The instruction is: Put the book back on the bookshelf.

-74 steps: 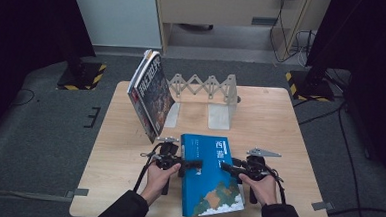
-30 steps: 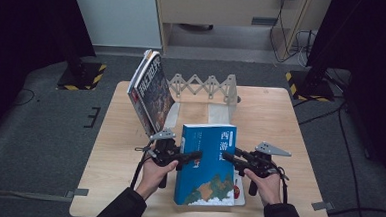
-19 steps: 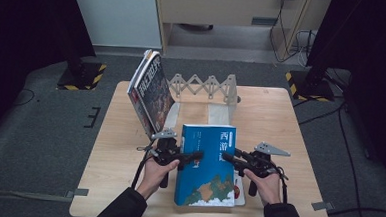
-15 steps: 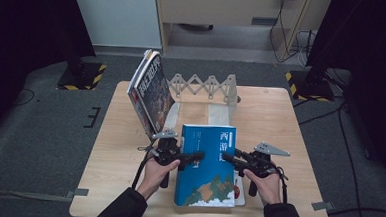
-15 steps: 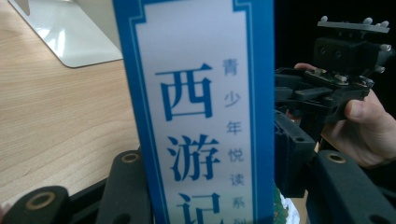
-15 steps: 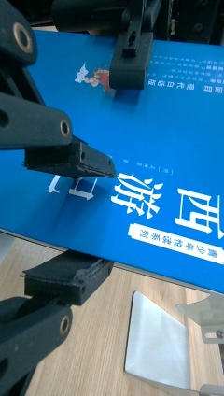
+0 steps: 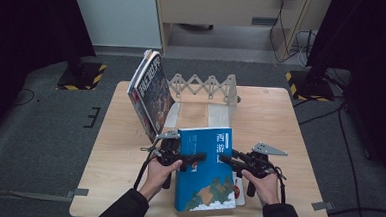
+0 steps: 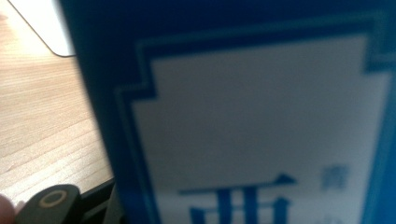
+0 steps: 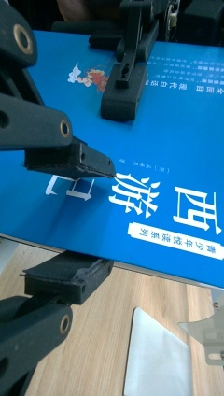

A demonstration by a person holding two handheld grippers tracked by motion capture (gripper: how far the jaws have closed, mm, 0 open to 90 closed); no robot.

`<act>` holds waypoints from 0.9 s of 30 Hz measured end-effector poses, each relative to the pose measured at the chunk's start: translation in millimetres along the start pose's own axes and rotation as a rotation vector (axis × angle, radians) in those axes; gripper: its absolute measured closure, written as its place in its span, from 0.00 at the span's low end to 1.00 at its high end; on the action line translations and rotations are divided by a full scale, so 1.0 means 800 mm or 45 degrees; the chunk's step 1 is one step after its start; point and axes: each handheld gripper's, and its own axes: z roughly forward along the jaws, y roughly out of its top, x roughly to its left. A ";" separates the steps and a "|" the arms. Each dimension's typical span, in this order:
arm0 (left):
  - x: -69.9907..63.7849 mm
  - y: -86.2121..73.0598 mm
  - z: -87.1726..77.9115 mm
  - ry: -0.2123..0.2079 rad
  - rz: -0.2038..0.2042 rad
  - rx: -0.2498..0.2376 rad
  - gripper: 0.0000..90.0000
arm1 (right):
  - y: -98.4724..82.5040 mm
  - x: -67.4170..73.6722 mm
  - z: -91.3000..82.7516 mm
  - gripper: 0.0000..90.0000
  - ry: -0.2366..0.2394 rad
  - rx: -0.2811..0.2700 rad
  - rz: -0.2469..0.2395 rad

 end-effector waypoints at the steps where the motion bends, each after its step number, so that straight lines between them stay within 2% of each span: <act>1: 0.000 0.000 0.001 0.003 -0.006 -0.002 0.60 | 0.000 0.000 0.000 0.59 -0.002 0.001 0.001; 23: 0.001 -0.009 0.007 0.024 -0.073 -0.025 0.57 | -0.004 -0.003 0.003 0.59 -0.010 0.024 0.044; 27: 0.001 -0.011 0.007 0.038 -0.106 -0.033 0.58 | -0.004 -0.003 0.003 0.59 -0.008 0.026 0.048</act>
